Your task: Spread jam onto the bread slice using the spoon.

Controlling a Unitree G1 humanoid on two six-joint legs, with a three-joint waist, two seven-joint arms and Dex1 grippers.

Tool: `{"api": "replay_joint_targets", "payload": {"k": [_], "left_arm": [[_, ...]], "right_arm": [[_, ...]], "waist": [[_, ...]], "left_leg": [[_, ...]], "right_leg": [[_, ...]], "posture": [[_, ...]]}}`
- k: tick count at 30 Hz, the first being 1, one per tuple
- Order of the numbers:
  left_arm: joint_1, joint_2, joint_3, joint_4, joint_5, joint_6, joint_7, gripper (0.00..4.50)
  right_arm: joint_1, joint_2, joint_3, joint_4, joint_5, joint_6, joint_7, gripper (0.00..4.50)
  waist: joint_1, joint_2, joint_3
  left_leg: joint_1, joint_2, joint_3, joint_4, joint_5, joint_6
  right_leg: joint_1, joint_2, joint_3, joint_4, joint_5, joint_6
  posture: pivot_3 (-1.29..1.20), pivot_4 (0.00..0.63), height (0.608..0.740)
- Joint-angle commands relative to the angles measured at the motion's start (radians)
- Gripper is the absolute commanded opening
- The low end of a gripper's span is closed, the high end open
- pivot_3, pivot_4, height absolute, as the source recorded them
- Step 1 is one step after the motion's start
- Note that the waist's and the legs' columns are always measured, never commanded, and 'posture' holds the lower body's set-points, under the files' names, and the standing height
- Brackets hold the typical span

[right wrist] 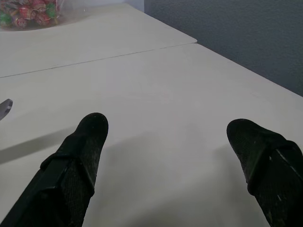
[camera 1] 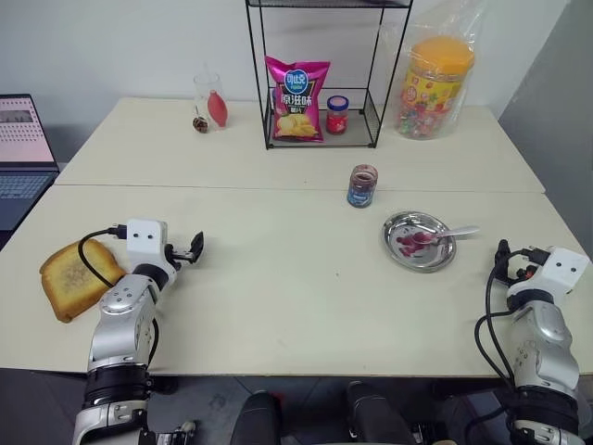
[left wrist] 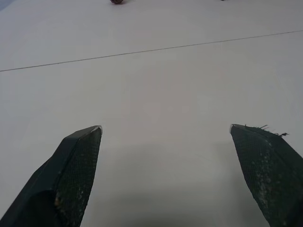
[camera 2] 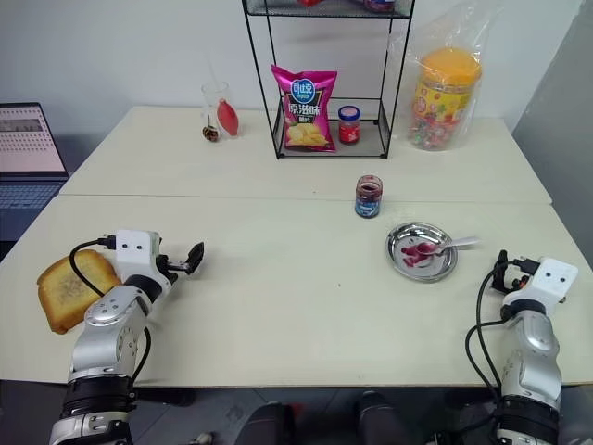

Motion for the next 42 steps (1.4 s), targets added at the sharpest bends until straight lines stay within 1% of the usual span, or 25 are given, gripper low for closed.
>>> {"api": "replay_joint_targets", "payload": {"k": [1, 4, 8, 10, 11, 12, 14, 16, 17, 19, 21, 23, 25, 27, 28, 31, 33, 37, 42], "left_arm": [[0.000, -0.002, 0.008, -0.018, -0.018, -0.009, -0.016, 4.50], [0.005, 0.004, -0.012, -0.040, -0.007, -0.015, -0.029, 4.50], [0.003, 0.003, -0.011, -0.066, -0.031, -0.002, -0.053, 4.50], [0.017, 0.044, -0.013, -0.153, -0.079, 0.074, -0.122, 4.50], [0.024, 0.073, 0.001, -0.211, -0.127, 0.118, -0.169, 4.50], [0.025, 0.108, 0.030, -0.256, -0.171, 0.169, -0.201, 4.50], [0.017, 0.164, 0.108, -0.298, -0.252, 0.263, -0.215, 4.50], [-0.009, 0.190, 0.195, -0.292, -0.313, 0.323, -0.176, 4.50], [-0.017, 0.198, 0.219, -0.288, -0.325, 0.339, -0.160, 4.50], [-0.048, 0.213, 0.277, -0.257, -0.347, 0.373, -0.116, 4.50], [-0.085, 0.250, 0.362, -0.165, -0.324, 0.395, -0.022, 4.50], [-0.094, 0.276, 0.419, -0.107, -0.330, 0.441, 0.030, 4.50], [-0.082, 0.284, 0.431, -0.087, -0.338, 0.465, 0.035, 4.50], [-0.042, 0.296, 0.453, -0.062, -0.331, 0.479, 0.029, 4.50], [-0.040, 0.294, 0.469, -0.045, -0.340, 0.486, 0.029, 4.50], [-0.050, 0.285, 0.500, 0.023, -0.335, 0.480, 0.078, 4.50], [-0.048, 0.285, 0.521, 0.050, -0.330, 0.469, 0.108, 4.50], [-0.042, 0.275, 0.571, 0.079, -0.328, 0.463, 0.182, 4.50], [-0.021, 0.246, 0.589, 0.100, -0.364, 0.520, 0.194, 4.50]], "right_arm": [[-0.004, -0.015, -0.026, -0.032, 0.002, -0.022, -0.014, 4.46], [-0.003, -0.021, -0.014, -0.039, 0.000, -0.017, -0.004, 4.46], [-0.006, -0.045, -0.023, -0.055, -0.007, -0.026, -0.001, 4.46], [-0.016, -0.105, -0.029, -0.096, -0.011, 0.002, 0.020, 4.46], [-0.029, -0.142, -0.021, -0.120, -0.005, 0.023, 0.050, 4.46], [-0.055, -0.182, 0.004, -0.137, 0.019, 0.047, 0.115, 4.46], [-0.107, -0.245, 0.067, -0.164, 0.077, 0.094, 0.265, 4.46], [-0.162, -0.272, 0.100, -0.207, 0.179, 0.165, 0.385, 4.46], [-0.177, -0.278, 0.106, -0.223, 0.212, 0.192, 0.417, 4.46], [-0.223, -0.307, 0.149, -0.252, 0.277, 0.253, 0.529, 4.46], [-0.312, -0.323, 0.253, -0.325, 0.413, 0.412, 0.670, 4.46], [-0.388, -0.317, 0.343, -0.378, 0.520, 0.539, 0.771, 4.46], [-0.420, -0.312, 0.389, -0.393, 0.547, 0.583, 0.824, 4.46], [-0.461, -0.288, 0.480, -0.415, 0.575, 0.625, 0.910, 4.46], [-0.476, -0.276, 0.515, -0.407, 0.576, 0.635, 0.942, 4.46], [-0.490, -0.253, 0.590, -0.356, 0.511, 0.597, 1.008, 4.46], [-0.506, -0.224, 0.617, -0.336, 0.499, 0.594, 1.022, 4.46], [-0.510, -0.206, 0.626, -0.323, 0.485, 0.587, 1.050, 4.46], [-0.488, -0.203, 0.623, -0.320, 0.465, 0.582, 1.069, 4.46]], "waist": [[0.000, 0.000, 0.000], [0.000, 0.000, 0.000], [0.000, 0.000, 0.000], [0.000, 0.000, 0.000], [0.000, 0.000, 0.000], [-0.002, 0.001, 0.001], [-0.012, 0.001, 0.001], [-0.026, 0.001, 0.001], [-0.028, 0.001, 0.001], [-0.028, 0.001, 0.001], [-0.027, 0.001, 0.001], [-0.034, 0.001, 0.002], [-0.032, 0.000, 0.002], [-0.021, -0.002, 0.001], [-0.016, -0.003, 0.001], [-0.008, -0.006, 0.000], [0.002, -0.008, 0.000], [0.005, -0.009, 0.000], [0.004, -0.010, 0.000]], "left_leg": [[0.000, 0.000, 0.000, 0.000, 0.000, 0.000], [0.000, 0.000, 0.000, 0.000, 0.000, 0.000], [0.000, 0.000, 0.000, 0.000, 0.000, 0.000], [0.000, 0.000, 0.000, 0.000, 0.000, 0.000], [-0.001, 0.000, 0.001, 0.000, 0.000, 0.000], [-0.001, 0.000, 0.001, 0.000, 0.000, 0.000], [-0.001, 0.000, 0.001, 0.000, 0.000, 0.000], [0.001, 0.001, 0.000, 0.000, 0.000, 0.000], [0.002, 0.002, -0.001, -0.001, 0.000, 0.000], [0.004, 0.002, -0.004, -0.001, 0.000, 0.000], [0.006, 0.002, -0.004, -0.002, 0.000, 0.000], [0.006, 0.002, -0.003, -0.002, 0.000, 0.000], [0.006, 0.002, -0.004, -0.002, 0.000, 0.001], [0.006, 0.002, -0.004, -0.002, 0.000, 0.000], [0.005, 0.002, -0.005, -0.002, 0.000, 0.000], [0.001, 0.001, -0.004, -0.001, 0.000, 0.000], [-0.002, 0.001, -0.004, 0.000, 0.000, 0.000], [-0.002, 0.001, -0.003, 0.000, 0.000, 0.000], [-0.002, 0.001, -0.003, 0.000, 0.000, 0.000]], "right_leg": [[0.000, 0.000, 0.000, 0.000, 0.000, 0.000], [0.000, 0.000, 0.000, 0.000, 0.000, 0.000], [0.000, 0.000, 0.000, 0.000, 0.000, 0.000], [0.000, 0.000, 0.000, 0.000, 0.000, 0.000], [-0.001, 0.000, 0.001, 0.000, 0.000, 0.000], [-0.001, 0.000, 0.001, 0.000, 0.000, 0.000], [-0.001, 0.000, 0.002, 0.000, 0.000, 0.000], [0.000, 0.001, 0.001, 0.000, 0.000, 0.000], [0.000, 0.002, 0.000, 0.001, 0.001, -0.001], [0.002, 0.004, -0.001, 0.001, 0.001, -0.002], [0.005, 0.004, -0.002, 0.000, 0.000, -0.003], [0.004, 0.004, -0.001, 0.000, 0.000, -0.004], [0.004, 0.004, -0.001, 0.000, 0.000, -0.003], [0.005, 0.003, -0.003, 0.000, -0.001, -0.003], [0.005, 0.002, -0.005, -0.001, -0.002, -0.003], [0.002, 0.000, -0.005, -0.002, -0.002, -0.002], [-0.001, 0.000, -0.005, -0.001, -0.002, -0.002], [-0.001, -0.001, -0.005, -0.001, -0.001, -0.002], [-0.001, -0.001, -0.005, -0.001, 0.000, -0.004]], "posture": [[0.00, 0.150, 0.740], [0.00, 0.150, 0.740], [0.00, 0.150, 0.740], [0.00, 0.150, 0.740], [0.00, 0.150, 0.740], [0.00, 0.150, 0.740], [0.00, 0.150, 0.740], [0.00, 0.150, 0.740], [0.00, 0.150, 0.740], [0.00, 0.150, 0.740], [0.00, 0.150, 0.740], [0.00, 0.150, 0.740], [0.00, 0.150, 0.740], [0.00, 0.150, 0.740], [0.00, 0.150, 0.740], [0.00, 0.150, 0.740], [0.00, 0.150, 0.740], [0.00, 0.150, 0.740], [0.00, 0.150, 0.740]]}}
